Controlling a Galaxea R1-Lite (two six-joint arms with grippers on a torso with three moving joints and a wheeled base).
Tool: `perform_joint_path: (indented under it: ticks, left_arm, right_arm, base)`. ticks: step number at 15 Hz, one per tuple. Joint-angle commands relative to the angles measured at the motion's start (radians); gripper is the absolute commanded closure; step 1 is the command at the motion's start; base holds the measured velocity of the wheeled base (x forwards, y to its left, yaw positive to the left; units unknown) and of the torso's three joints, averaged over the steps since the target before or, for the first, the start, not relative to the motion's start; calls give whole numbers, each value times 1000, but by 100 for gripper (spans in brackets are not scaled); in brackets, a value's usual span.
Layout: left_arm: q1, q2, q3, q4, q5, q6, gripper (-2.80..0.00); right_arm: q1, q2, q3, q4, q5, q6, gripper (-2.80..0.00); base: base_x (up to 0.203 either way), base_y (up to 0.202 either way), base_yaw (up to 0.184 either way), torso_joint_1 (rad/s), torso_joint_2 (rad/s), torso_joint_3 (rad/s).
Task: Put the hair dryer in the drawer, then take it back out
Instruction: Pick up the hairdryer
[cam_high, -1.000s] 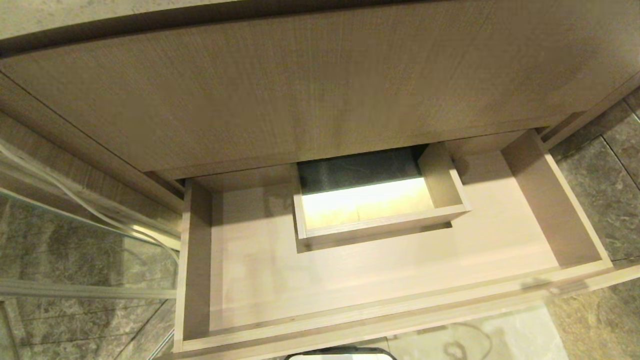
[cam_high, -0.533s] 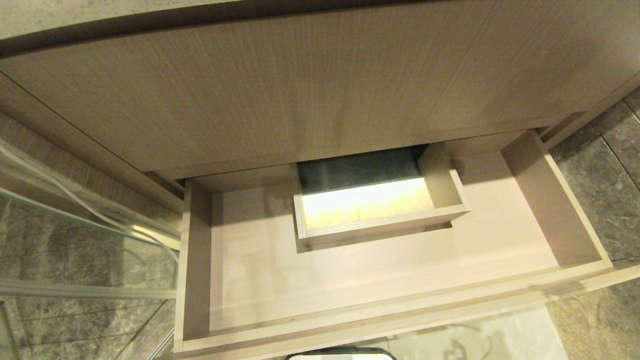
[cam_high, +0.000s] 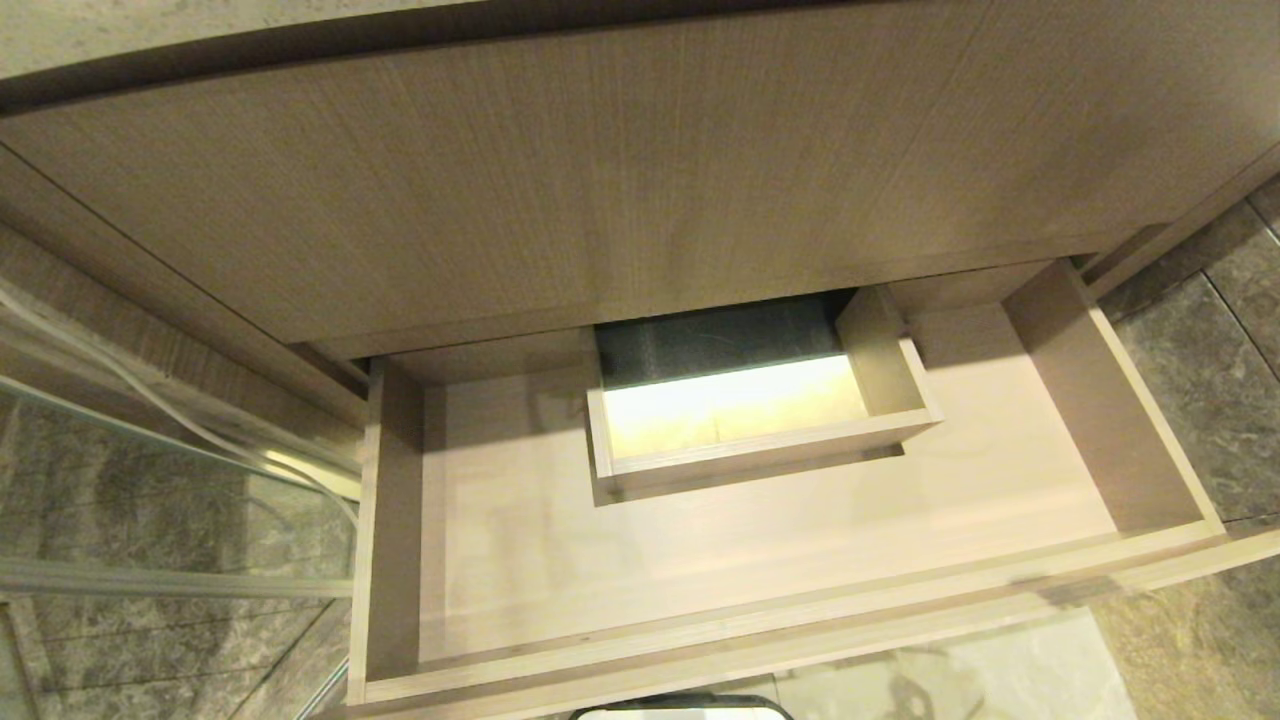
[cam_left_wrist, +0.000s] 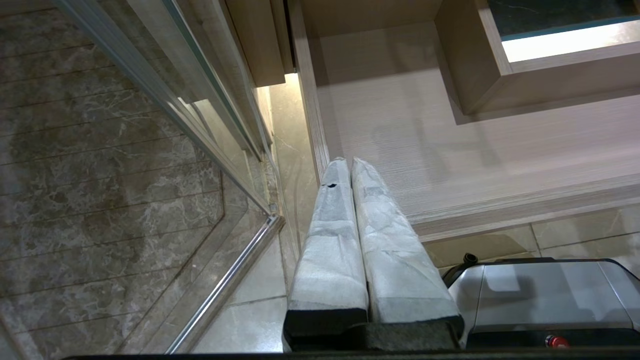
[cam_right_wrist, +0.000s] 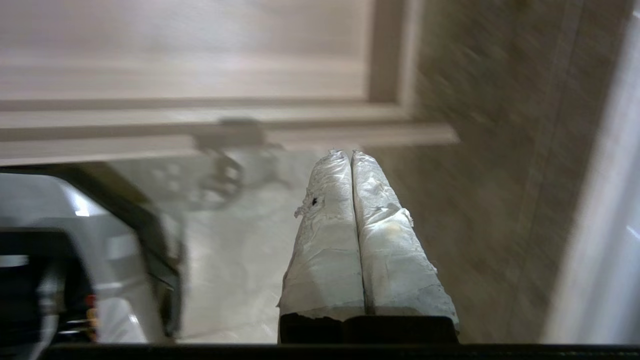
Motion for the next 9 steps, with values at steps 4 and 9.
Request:
perform_joint_path:
  ticks: [4, 9]
  left_arm:
    - [0, 1, 0, -1, 0, 1, 0]
    - [-1, 1, 0, -1, 0, 1, 0]
  right_arm:
    - [-2, 13, 19, -26, 166, 4, 0]
    - [0, 3, 48, -64, 169, 91, 0]
  base:
    - [0, 0, 0, 0, 0, 0]
    - [0, 0, 0, 0, 0, 0]
